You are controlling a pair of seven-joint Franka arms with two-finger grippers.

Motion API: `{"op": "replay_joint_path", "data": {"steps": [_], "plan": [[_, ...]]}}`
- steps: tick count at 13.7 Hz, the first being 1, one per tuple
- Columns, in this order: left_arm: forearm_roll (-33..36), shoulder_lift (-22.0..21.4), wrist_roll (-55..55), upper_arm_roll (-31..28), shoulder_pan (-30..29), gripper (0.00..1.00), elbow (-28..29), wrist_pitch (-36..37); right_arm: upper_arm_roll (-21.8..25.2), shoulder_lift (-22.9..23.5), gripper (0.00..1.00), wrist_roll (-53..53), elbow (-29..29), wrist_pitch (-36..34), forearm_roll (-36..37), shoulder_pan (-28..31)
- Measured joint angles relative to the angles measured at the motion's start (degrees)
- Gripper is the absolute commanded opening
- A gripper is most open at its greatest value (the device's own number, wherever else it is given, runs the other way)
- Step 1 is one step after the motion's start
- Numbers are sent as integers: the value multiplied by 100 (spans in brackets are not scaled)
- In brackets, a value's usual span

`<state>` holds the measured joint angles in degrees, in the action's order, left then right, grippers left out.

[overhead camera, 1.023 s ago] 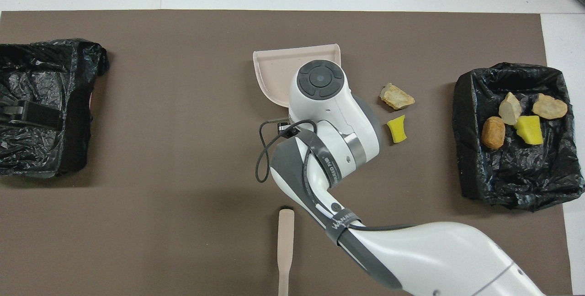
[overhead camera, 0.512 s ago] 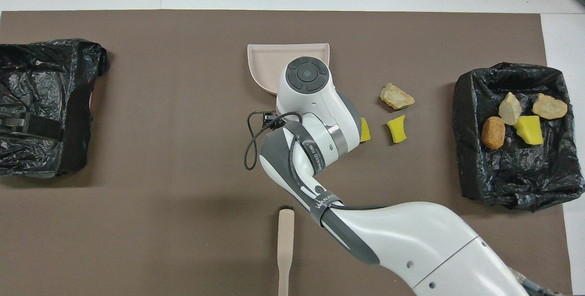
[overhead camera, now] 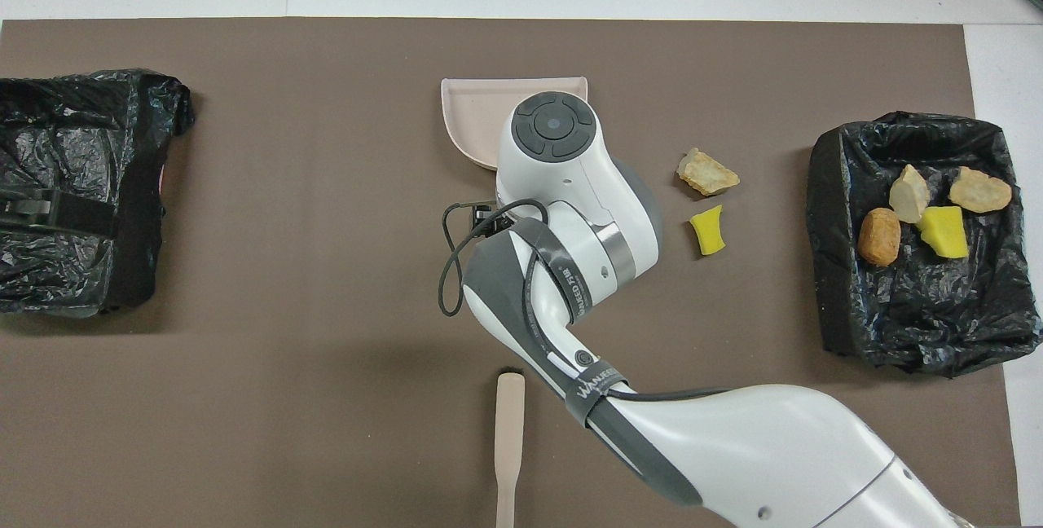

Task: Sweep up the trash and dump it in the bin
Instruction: 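Withdraw the right gripper while the left gripper reaches the dustpan handle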

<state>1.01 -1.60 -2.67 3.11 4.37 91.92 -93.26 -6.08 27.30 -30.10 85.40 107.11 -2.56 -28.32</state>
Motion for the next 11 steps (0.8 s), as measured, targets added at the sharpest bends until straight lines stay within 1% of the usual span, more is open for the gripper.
{"op": "replay_joint_path", "data": {"steps": [3,7,11], "plan": [[0,305,14,34,523,100,219,-608,-6,-620,100,-97,760,4,-60,-307],[0,635,146,54,1169,100,574,-1328,-11,-1690,100,-574,2264,308,-147,-810],[5,1170,1191,59,1855,100,606,-2059,-15,-2784,100,-1241,3945,1135,-591,-1520]]}}
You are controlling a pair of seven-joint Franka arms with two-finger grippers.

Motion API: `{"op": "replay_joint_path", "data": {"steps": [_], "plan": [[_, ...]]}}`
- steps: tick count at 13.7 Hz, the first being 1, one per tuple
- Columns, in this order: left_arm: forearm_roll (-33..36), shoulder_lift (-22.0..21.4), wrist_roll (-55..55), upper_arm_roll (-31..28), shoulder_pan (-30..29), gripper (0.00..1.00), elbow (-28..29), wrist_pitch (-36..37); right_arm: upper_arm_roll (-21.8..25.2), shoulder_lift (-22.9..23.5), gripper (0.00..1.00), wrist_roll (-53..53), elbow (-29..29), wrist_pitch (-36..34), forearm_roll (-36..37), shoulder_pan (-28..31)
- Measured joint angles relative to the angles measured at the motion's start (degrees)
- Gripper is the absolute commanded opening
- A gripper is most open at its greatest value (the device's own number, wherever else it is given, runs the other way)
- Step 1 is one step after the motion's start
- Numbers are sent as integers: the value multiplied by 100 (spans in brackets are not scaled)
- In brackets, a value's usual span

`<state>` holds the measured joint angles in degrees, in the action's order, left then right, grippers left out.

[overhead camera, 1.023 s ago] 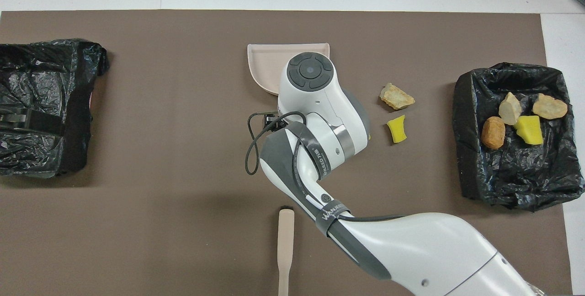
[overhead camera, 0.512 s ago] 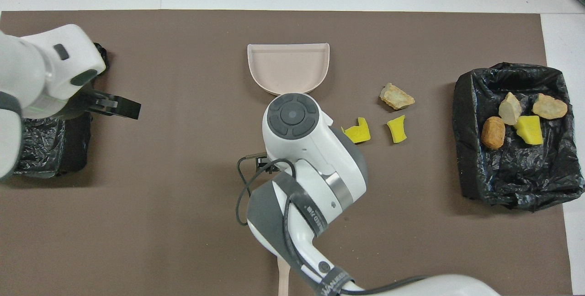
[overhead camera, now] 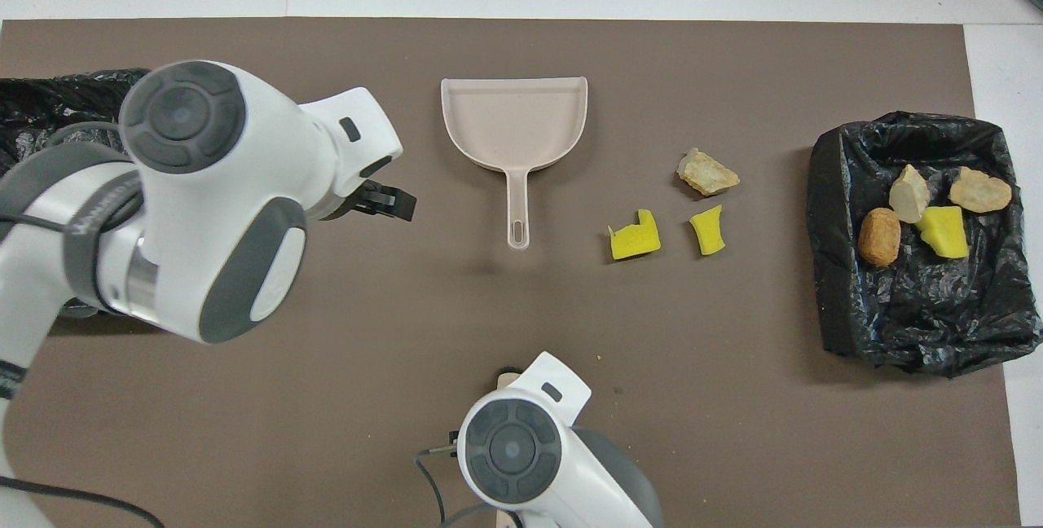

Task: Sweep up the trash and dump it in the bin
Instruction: 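Withdraw the right gripper while the left gripper reaches the dustpan handle, then grasp the dustpan handle with the left gripper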

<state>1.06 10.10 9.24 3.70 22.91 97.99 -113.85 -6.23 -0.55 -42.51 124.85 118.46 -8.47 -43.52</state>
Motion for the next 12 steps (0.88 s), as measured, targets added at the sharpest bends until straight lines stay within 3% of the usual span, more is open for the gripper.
{"op": "replay_joint_path", "data": {"steps": [3,6,8,12], "plan": [[4,533,846,1,478,100,-46,-575,-2,-647,100,-678,950,441,-288,-531],[4,935,1395,-3,810,100,-245,-727,0,-1085,98,-1191,1517,577,-403,-909],[53,1178,1749,-3,1023,100,-466,-838,-1,-1089,82,-1385,1758,943,-412,-1101],[593,2084,2578,-7,1290,97,-1236,-897,1,-914,67,-1428,1988,1437,-416,-1188]]}}
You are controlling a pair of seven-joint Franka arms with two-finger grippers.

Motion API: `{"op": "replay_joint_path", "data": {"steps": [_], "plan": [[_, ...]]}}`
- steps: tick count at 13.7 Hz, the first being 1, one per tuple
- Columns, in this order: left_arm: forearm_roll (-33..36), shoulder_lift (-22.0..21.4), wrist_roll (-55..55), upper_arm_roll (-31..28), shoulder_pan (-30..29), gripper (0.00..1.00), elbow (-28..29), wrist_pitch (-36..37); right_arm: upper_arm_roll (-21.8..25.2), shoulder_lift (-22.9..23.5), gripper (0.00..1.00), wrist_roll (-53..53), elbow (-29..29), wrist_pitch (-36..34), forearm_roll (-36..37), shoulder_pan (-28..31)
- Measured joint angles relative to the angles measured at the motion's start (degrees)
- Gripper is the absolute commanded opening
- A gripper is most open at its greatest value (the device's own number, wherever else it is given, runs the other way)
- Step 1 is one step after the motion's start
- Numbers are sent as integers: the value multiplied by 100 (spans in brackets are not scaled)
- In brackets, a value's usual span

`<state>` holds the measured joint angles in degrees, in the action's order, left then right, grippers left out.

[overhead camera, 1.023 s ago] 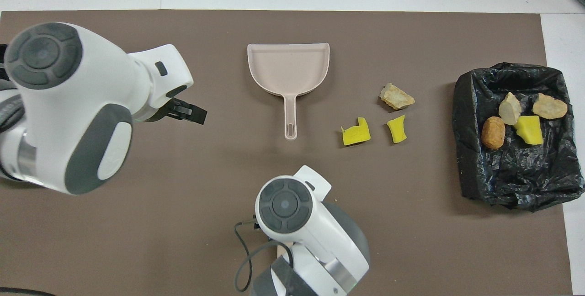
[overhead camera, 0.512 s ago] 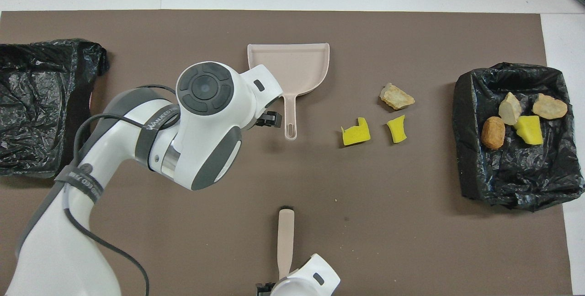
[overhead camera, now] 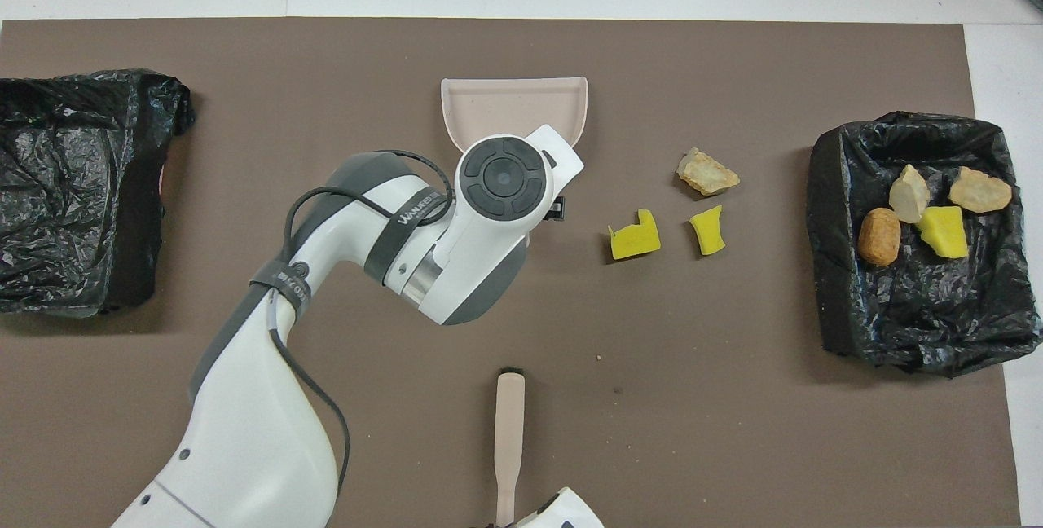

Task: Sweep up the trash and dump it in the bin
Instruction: 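Grasp the dustpan handle with the left gripper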

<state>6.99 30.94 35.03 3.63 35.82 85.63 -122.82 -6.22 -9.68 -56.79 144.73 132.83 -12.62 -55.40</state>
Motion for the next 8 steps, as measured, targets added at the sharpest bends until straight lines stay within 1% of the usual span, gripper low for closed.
{"op": "replay_joint_path", "data": {"steps": [1,2,3,4,5,7,8], "plan": [[23,154,52,1,12,85,-128,-11,0,84,65,0,7,72,0,0],[25,227,66,-4,11,65,-204,-13,0,162,64,0,7,117,0,0],[24,246,84,-11,10,47,-241,-13,0,211,64,0,7,127,0,0],[24,246,101,-19,9,35,-267,-13,0,231,64,0,6,128,0,0],[24,245,105,-25,6,26,-287,-13,0,232,64,0,4,128,0,0],[24,245,106,-27,5,24,-290,-12,0,232,59,0,-7,128,0,0],[24,244,106,-27,5,24,-291,-11,0,232,59,0,-12,128,0,0]]}}
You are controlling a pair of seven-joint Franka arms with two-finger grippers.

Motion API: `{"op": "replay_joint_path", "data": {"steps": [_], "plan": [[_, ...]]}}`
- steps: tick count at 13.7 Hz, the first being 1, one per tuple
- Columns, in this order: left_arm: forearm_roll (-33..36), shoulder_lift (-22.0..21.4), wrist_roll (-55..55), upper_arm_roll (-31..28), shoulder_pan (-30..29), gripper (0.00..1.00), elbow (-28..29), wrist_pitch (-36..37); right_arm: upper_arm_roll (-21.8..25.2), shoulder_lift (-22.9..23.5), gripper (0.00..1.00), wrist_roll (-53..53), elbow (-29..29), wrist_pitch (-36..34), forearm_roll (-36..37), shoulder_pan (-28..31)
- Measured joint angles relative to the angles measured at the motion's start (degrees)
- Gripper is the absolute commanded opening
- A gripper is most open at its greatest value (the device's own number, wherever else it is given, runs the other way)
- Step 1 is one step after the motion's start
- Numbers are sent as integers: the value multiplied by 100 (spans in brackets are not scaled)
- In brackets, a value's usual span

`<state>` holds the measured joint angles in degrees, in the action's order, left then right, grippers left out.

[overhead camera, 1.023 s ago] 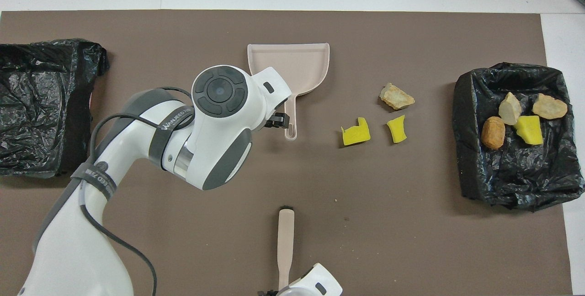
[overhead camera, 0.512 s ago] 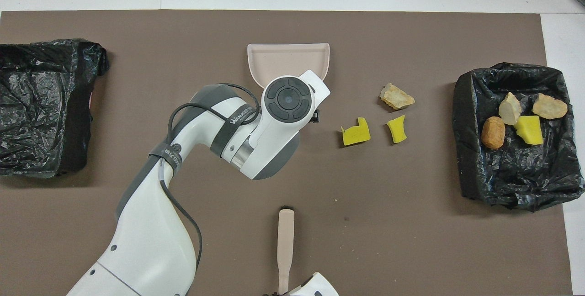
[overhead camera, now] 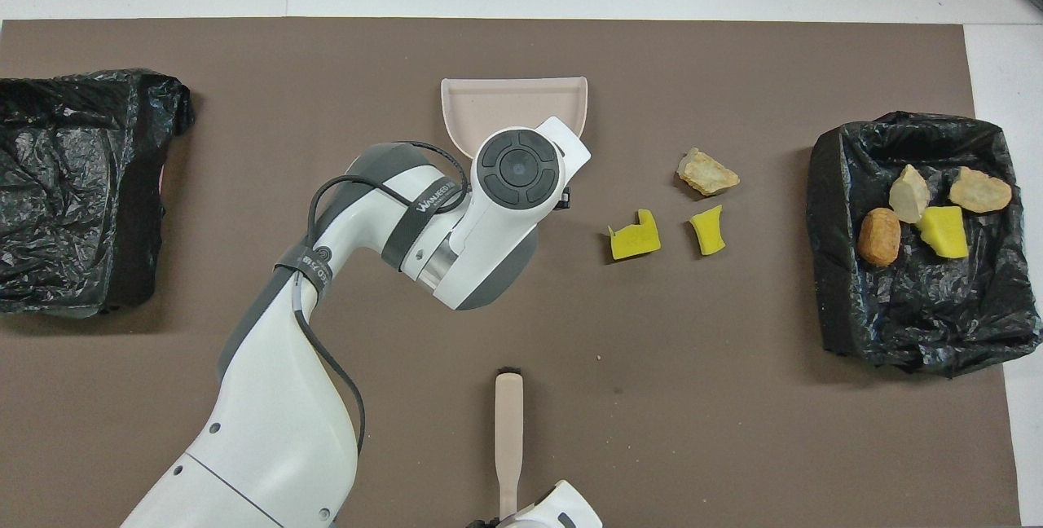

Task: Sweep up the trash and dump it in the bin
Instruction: 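Grasp the dustpan handle with the left gripper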

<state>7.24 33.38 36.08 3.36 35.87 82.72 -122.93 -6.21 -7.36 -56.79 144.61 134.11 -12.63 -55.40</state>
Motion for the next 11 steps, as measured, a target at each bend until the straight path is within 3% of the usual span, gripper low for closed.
{"op": "replay_joint_path", "data": {"steps": [1,4,5,6,7,8,9,11], "plan": [[0,0,0,2,0,24,0,4,0,0,59,0,-11,0,0,0],[0,-1,0,7,2,5,0,9,2,0,56,0,-69,0,0,0],[0,-5,-7,5,1,3,0,26,3,0,54,0,-84,0,0,0],[3,-23,-56,2,-4,0,-3,90,5,0,49,0,-99,0,0,2],[6,-66,-237,-2,-11,0,-4,209,11,-1,35,0,-113,-3,0,5],[7,-142,-541,-10,-17,0,-3,371,17,-2,15,0,-122,-21,0,6],[8,-246,-950,-27,-29,0,1,567,19,-4,0,0,-125,-43,0,6],[8,-492,-1809,-55,-103,0,46,958,37,-36,0,-7,-162,-164,-17,20]]}}
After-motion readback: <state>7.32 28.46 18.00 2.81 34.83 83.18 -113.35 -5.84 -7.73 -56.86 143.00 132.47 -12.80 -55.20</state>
